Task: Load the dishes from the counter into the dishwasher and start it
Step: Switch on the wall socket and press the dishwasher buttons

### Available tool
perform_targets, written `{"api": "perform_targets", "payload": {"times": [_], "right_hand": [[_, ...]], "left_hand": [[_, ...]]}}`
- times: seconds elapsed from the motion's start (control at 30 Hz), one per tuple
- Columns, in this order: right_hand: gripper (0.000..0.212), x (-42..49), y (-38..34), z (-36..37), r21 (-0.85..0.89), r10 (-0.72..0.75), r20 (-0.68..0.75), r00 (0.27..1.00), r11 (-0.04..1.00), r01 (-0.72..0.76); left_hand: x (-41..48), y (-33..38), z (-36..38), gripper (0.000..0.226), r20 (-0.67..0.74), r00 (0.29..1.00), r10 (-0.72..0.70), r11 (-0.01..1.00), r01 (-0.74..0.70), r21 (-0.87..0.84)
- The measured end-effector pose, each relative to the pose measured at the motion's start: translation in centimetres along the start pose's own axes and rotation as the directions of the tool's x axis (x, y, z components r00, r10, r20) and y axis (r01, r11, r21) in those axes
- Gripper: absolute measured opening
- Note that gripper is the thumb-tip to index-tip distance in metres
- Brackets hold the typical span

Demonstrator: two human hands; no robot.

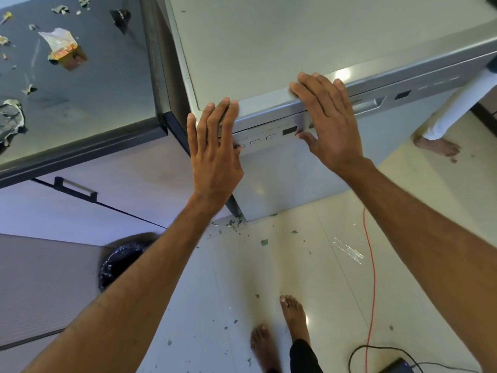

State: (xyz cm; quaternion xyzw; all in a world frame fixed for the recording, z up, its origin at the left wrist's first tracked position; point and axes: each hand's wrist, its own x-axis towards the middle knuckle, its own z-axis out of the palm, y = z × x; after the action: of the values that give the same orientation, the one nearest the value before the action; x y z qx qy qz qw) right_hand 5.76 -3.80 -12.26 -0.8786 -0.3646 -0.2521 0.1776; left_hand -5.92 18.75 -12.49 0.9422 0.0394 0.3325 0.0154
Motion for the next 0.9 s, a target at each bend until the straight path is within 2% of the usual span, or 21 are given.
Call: {"api": "perform_targets", "payload": {"times": [0.27,0.37,0.5,0.7,0.83,0.9], "right_hand": [[0.080,-0.3,0.5,0.2,-0.019,-0.026,-0.018,0.999,0.999,0.026],[0.080,-0.9,0.6,0.7,0.020,0.000,-0.078,0.997,1.000,0.001],[0.076,-2.0,0.6,2.0,0.069,0.036,-0.170,0.985,0.997,-0.025],[0.078,-2.3,1.4,3.2,0.086,0.014,-0.208,0.978,0.996,0.004],[0.084,-2.4,1.5,3.6,0.080,0.005,-0.229,0.973,0.997,0.014],[0.081,-2.4,1.3,3.6,0.089,0.013,-0.239,0.971,0.996,0.009]], "left_hand": [[-0.2,0.2,0.0,0.081,-0.002,1.000,0.000,1.000,0.000,0.025],[-0.7,0.8,0.7,0.085,-0.015,0.999,-0.038,0.999,0.038,0.019],[-1.3,1.5,2.5,0.094,-0.090,0.992,-0.088,0.996,0.087,-0.017],[-1.0,2.1,3.7,0.096,-0.248,0.965,-0.083,0.997,0.079,-0.024],[-0.9,2.3,4.1,0.101,-0.283,0.955,-0.089,0.996,0.087,-0.018],[-0.9,2.5,4.2,0.103,-0.285,0.954,-0.094,0.996,0.092,-0.018]]}}
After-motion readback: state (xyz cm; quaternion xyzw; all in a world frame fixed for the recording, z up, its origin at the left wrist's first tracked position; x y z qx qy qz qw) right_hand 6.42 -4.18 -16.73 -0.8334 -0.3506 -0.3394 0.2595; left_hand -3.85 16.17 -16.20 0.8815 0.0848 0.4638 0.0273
